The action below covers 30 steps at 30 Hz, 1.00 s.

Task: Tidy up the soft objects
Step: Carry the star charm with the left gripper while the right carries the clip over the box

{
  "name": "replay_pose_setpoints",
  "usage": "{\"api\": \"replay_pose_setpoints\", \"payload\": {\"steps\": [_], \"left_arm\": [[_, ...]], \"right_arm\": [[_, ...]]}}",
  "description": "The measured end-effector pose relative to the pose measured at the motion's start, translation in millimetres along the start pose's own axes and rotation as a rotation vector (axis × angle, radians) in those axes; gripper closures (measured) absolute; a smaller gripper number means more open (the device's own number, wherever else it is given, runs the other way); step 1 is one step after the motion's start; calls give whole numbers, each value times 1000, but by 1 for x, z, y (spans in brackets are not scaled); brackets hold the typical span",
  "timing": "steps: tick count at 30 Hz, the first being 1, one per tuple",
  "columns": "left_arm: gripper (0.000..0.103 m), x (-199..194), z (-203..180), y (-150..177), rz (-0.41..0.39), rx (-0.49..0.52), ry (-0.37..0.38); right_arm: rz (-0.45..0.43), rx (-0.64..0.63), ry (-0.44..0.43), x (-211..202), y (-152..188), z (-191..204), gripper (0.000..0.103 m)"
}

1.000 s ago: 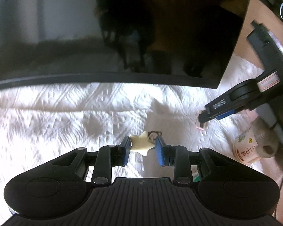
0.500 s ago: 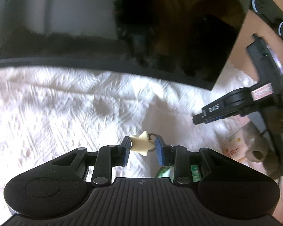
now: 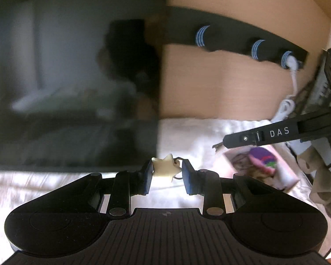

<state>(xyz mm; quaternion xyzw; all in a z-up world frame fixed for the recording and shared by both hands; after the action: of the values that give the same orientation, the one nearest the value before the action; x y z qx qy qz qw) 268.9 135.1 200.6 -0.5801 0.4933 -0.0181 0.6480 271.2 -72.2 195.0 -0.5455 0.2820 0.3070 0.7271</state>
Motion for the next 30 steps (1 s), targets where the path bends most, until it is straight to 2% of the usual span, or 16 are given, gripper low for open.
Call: {"api": "replay_pose_setpoints", "payload": {"steps": [8,14,19,23,26,30], "left_arm": [[70,32,-85,-45,-9,92,70],[70,67,-140,-49,26,113,160],[70,111,-175,-36,68,67,244],[70,155,-186,-8,78,-35,294],[70,182,-188,17,81,-73,277],[70,217,-191,48,179,-55,228]], "right_arm": [[-116,71,10,-62,-2,-83,88],[-155,110,39,-80,6,-140,88],[-138,161,54,-68,19,-179,88],[-120,188,53,-46,30,-205,88],[-74,200,51,-19,43,-215,88],[-15,205,77,17,60,-227,88]]}}
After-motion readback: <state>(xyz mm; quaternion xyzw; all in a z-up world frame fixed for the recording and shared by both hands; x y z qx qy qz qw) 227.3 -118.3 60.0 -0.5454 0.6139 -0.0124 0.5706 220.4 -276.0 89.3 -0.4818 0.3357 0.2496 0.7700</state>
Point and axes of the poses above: each gripper's, at about its wrist camera, not at the fingertips, and x roughly the way its jaws point, z to its left, y to its underside, the point moved 5 cm from there along x, roughly the way its jaws point, and after that the axes turned 8 degrees about y, right-handed, at the moved point
